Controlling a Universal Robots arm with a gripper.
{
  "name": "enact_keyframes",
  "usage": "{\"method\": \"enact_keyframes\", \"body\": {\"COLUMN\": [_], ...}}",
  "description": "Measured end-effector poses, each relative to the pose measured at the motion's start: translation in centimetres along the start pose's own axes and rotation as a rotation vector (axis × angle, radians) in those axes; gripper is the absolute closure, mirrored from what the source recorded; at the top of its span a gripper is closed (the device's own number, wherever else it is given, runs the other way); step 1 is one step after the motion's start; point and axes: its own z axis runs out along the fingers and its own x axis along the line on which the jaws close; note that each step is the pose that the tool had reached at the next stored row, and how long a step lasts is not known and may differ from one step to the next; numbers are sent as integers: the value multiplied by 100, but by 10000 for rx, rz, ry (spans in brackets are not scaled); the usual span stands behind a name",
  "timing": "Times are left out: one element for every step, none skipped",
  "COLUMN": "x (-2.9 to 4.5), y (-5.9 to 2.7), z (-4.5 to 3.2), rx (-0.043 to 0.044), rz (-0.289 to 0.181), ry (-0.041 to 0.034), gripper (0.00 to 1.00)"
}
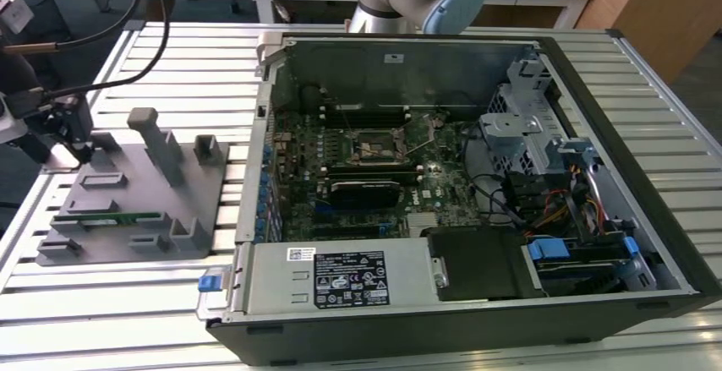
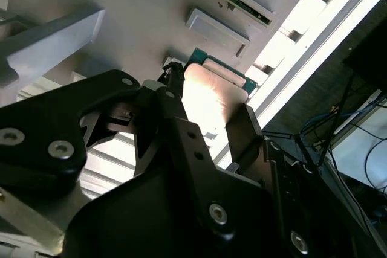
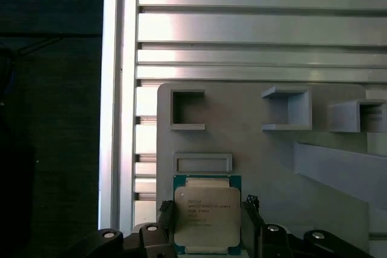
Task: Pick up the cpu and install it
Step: 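Pick up the cpu and move it towards the insertion slot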
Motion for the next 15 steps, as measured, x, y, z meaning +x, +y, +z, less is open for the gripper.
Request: {"method": "enact_keyframes", "body": {"x": [0,0,0,0,0,0,0,0,0,-1,0,-1,-1,-1,-1], "y": [1,1,2,2,3,4,5,5,6,7,8,8,9,10,11], "z": [-7,-15,-28,-40,-55,-71,-90,-107,-122,-137,-152,-167,-184,-202,-220], "rx": [-1,-1,-1,-1,-1,-1,-1,-1,0,-1,-1,-1,-1,0,-1], "rz": [1,1,1,1,2,1,1,2,1,1,2,1,1,1,1], "ry": [-1,0,0,0,-1,-1,0,0,0,0,0,0,0,0,0], "gripper": [47,47,47,47,47,47,47,47,47,47,47,47,47,47,47]}}
